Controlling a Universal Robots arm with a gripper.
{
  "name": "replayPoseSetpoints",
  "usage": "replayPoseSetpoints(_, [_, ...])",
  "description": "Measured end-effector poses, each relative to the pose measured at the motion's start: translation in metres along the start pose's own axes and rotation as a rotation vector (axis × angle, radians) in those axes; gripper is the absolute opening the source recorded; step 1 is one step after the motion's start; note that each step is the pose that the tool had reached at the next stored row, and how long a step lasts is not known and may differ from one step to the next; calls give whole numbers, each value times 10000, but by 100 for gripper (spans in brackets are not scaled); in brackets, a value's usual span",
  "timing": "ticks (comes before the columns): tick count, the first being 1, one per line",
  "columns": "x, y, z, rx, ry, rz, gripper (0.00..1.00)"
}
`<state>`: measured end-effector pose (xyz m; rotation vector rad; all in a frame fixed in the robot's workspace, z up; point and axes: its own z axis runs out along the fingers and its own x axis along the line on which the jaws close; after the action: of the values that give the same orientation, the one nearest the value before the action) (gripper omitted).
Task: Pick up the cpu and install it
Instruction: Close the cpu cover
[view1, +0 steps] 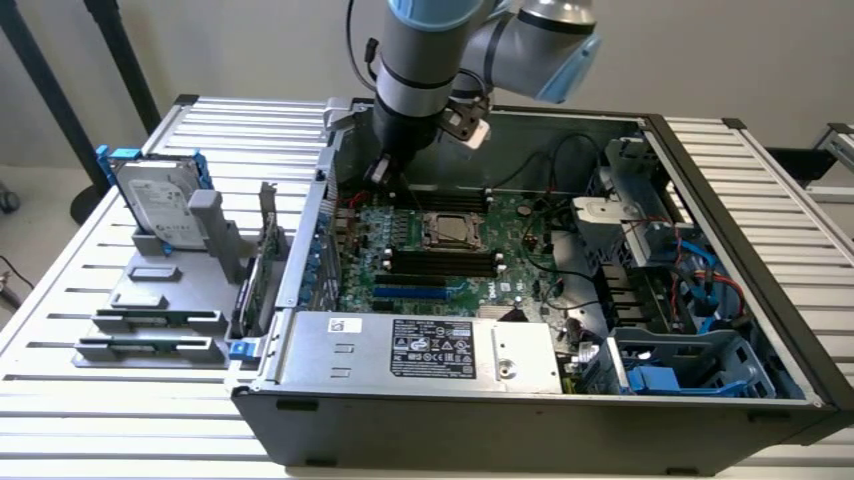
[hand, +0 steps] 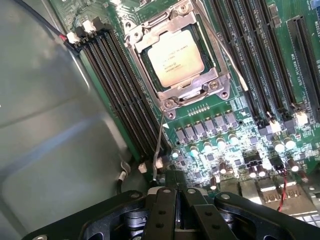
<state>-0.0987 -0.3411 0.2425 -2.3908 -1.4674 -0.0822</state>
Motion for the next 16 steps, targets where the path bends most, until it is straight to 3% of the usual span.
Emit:
replayPoseSetpoints(8, [0,0,0,-121,335,582,11])
replayPoseSetpoints(16, [8,-10,-36,-200,514,956,11])
